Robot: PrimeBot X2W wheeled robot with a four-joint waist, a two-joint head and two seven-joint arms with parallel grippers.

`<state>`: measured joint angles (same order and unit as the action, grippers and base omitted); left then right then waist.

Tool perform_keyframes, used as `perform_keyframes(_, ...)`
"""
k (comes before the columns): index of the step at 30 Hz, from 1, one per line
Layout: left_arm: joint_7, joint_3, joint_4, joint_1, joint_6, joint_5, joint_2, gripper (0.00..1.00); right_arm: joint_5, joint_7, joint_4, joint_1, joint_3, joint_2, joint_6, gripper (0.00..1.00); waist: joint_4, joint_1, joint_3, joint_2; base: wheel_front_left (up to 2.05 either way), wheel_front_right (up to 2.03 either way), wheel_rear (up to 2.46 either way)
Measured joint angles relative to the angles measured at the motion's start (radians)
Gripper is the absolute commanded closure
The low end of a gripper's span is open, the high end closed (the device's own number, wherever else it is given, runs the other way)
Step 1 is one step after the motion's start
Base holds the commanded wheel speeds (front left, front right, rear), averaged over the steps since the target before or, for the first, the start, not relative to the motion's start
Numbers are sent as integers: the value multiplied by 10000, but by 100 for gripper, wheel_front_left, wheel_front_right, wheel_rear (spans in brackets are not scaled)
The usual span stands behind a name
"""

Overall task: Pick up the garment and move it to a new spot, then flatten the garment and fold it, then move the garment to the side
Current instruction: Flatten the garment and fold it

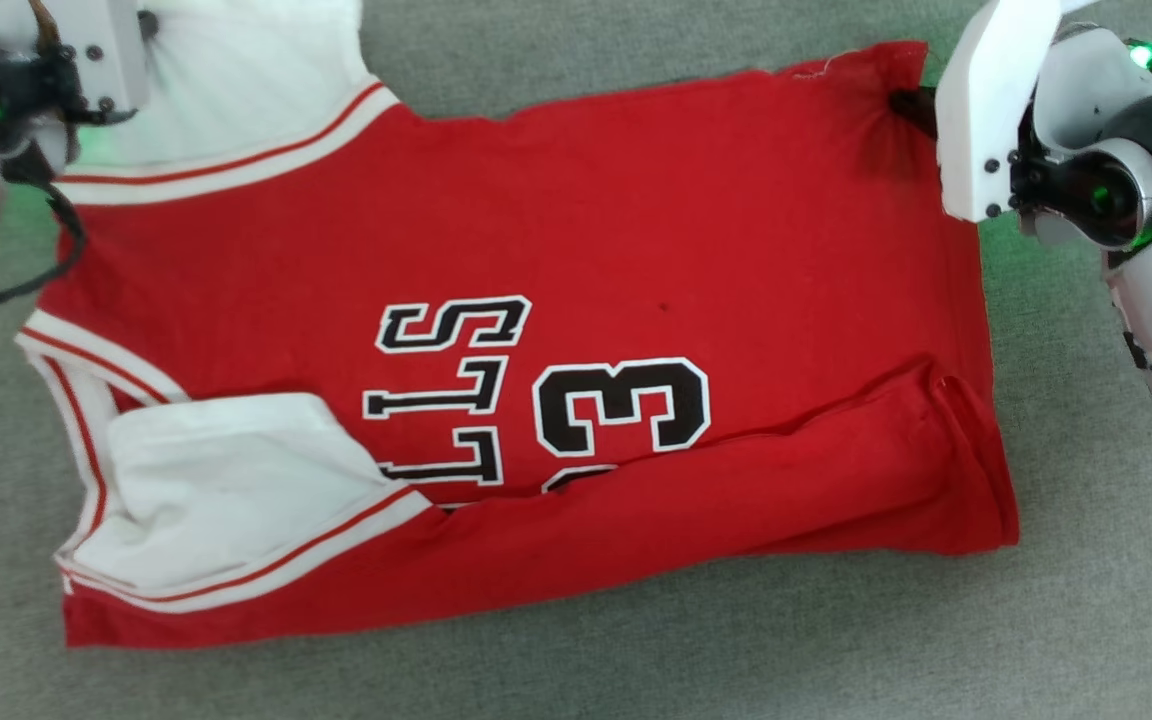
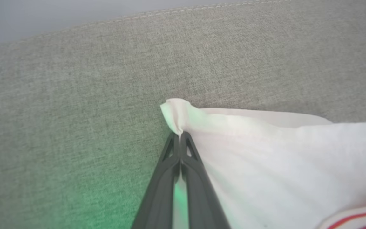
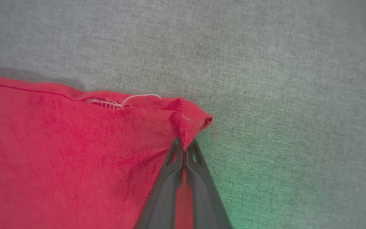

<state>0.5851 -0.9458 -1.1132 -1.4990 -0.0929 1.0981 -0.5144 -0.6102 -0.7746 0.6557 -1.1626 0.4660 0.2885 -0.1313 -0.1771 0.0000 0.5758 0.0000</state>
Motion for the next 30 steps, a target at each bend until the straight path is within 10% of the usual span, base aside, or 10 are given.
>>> perform_keyframes(24, 589, -10, 2556, 1906, -328, 1081, -433, 100, -1515, 2194, -1758, 2295, 1877, 3076, 0, 100, 1551, 0, -2509, 0, 0, 0, 0)
perform_keyframes(30, 1168, -174, 4677, 3214, 543, 1392, -1012, 100, -2023, 1985, -2953, 3414, 2192, 3912, 0, 100, 1995, 0, -3067, 0, 0, 0, 0)
